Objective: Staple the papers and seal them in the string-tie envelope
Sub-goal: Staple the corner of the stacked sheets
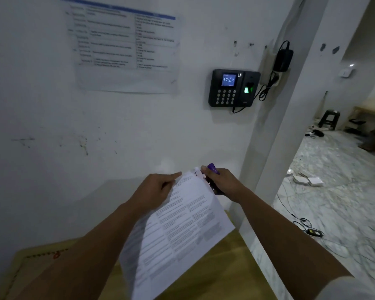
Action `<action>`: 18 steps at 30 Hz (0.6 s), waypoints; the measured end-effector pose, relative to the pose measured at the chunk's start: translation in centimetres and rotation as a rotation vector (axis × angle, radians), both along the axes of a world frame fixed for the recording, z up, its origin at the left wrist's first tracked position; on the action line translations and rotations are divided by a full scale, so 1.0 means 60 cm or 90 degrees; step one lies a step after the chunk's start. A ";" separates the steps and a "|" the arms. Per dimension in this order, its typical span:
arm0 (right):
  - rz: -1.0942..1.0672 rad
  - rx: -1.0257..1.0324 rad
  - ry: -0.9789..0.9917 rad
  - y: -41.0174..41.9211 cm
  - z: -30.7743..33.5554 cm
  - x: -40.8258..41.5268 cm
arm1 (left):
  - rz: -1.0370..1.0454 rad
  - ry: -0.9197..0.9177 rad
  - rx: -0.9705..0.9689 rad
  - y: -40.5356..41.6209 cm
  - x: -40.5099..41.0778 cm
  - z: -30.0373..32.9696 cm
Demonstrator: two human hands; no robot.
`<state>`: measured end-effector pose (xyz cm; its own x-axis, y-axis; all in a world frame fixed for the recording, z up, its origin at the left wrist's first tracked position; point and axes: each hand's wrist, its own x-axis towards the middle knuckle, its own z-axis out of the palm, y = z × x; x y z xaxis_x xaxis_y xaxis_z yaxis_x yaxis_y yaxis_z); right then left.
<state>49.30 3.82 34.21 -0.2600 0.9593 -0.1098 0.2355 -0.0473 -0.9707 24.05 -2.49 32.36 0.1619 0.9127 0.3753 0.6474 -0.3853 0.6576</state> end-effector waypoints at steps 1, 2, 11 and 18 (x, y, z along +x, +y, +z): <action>-0.006 0.009 -0.014 -0.005 -0.002 -0.002 | -0.013 -0.023 -0.024 -0.004 -0.007 0.003; -0.009 0.018 -0.022 -0.009 -0.004 -0.005 | -0.031 -0.057 -0.054 -0.007 -0.014 0.005; 0.019 0.054 -0.122 -0.064 -0.034 -0.040 | -0.097 -0.050 -0.181 -0.029 -0.080 0.000; -0.002 -0.096 -0.098 -0.103 -0.051 -0.081 | -0.141 -0.063 -0.236 -0.049 -0.128 -0.024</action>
